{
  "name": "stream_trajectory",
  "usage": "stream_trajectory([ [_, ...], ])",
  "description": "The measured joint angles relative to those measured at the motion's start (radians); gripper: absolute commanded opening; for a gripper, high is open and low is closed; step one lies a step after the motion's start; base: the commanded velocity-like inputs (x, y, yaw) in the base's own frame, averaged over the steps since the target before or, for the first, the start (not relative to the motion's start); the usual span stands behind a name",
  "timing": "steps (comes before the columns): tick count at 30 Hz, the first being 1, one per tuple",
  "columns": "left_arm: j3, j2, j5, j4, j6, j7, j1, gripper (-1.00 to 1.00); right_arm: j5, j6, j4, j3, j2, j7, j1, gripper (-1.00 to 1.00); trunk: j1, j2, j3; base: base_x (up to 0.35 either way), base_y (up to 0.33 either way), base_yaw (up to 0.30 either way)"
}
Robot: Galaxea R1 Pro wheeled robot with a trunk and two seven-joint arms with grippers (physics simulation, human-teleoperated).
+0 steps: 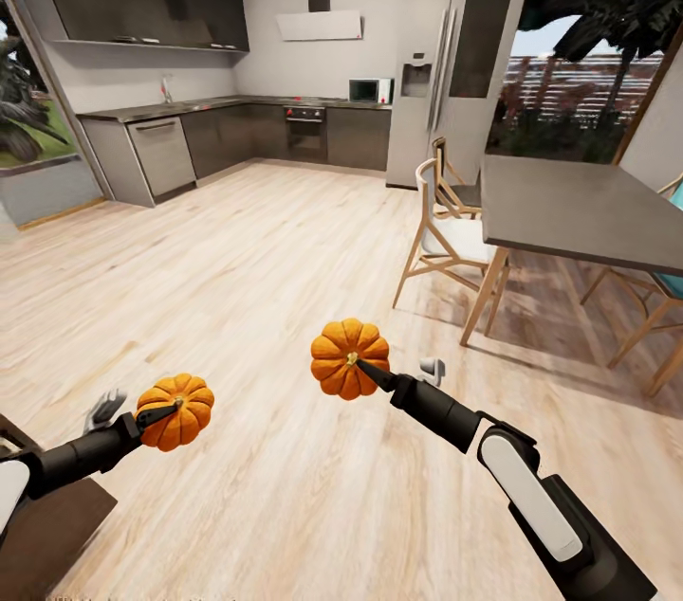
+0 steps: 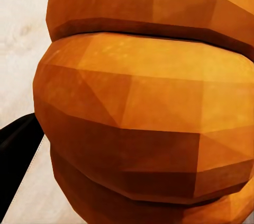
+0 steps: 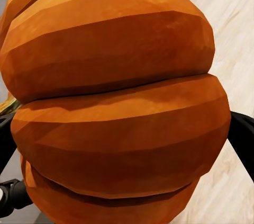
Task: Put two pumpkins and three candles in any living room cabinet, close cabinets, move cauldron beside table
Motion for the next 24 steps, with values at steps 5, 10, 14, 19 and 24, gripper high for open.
stream_trajectory([
  [5, 0.000, 0.000, -0.004, 0.000, 0.000, 0.000, 0.000, -1.00, 0.001, -0.003, 0.002, 0.000, 0.000, 0.001, 0.000, -1.00, 0.000, 0.000, 0.002, 0.002, -0.002, 0.267],
  [10, 0.000, 0.000, -0.006, 0.000, -0.001, 0.000, 0.000, -1.00, 0.002, -0.006, 0.005, 0.000, 0.000, 0.001, 0.000, -1.00, 0.000, 0.000, 0.004, 0.000, 0.000, 0.278],
  [14, -0.001, 0.000, -0.008, 0.000, -0.001, 0.000, 0.000, -1.00, 0.002, -0.007, 0.005, 0.000, 0.001, 0.001, 0.000, -1.00, 0.000, 0.000, 0.005, 0.000, 0.000, 0.280],
  [19, -0.001, 0.000, -0.009, -0.002, -0.001, 0.000, 0.000, -1.00, 0.004, -0.007, 0.008, 0.000, 0.002, 0.000, 0.000, -1.00, 0.000, 0.000, 0.005, 0.000, 0.000, 0.286],
  [24, -0.001, 0.000, -0.012, -0.003, -0.002, 0.000, 0.000, -1.00, 0.005, -0.007, 0.009, 0.000, 0.002, 0.000, 0.000, -1.00, 0.000, 0.000, 0.005, 0.000, 0.000, 0.288],
])
